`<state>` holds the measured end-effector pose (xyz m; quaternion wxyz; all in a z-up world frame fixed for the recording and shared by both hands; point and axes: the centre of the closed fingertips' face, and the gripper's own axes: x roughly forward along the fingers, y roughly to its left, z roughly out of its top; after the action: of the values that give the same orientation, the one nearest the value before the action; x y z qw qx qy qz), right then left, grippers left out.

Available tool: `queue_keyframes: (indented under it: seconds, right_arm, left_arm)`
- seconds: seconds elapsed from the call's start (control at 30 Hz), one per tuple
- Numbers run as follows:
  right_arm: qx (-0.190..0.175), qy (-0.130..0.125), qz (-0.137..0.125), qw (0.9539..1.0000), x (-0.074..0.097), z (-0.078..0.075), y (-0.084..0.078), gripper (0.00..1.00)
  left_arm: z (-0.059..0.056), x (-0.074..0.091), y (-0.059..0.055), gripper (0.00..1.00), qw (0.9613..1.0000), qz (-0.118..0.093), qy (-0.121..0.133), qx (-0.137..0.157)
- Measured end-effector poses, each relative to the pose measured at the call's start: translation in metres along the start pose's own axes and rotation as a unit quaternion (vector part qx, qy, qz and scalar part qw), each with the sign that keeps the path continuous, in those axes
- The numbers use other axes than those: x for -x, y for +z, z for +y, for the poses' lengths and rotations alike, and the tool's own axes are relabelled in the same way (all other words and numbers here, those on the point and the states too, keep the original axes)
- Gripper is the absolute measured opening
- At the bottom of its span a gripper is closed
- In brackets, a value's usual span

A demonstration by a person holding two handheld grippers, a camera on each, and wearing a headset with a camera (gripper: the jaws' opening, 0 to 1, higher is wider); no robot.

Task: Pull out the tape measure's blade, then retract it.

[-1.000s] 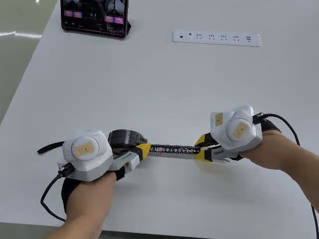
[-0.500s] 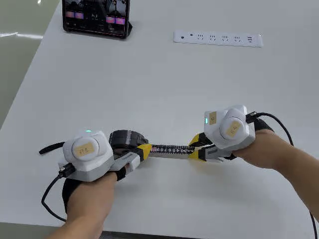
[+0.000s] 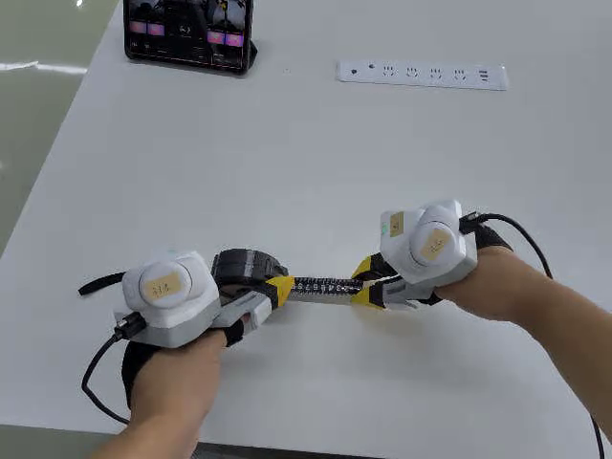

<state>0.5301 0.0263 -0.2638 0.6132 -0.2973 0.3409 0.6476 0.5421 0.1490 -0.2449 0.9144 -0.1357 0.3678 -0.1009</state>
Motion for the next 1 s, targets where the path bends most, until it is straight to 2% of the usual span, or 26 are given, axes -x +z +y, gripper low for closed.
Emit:
queue_keyframes:
  seconds: [1.0]
  right_arm:
    - [0.004, 0.009, -0.021, 0.9997, -0.019, 0.001, 0.027, 0.10]
  left_arm:
    - [0.000, 0.000, 0.001, 0.59, 0.9999, -0.002, -0.011, 0.011]
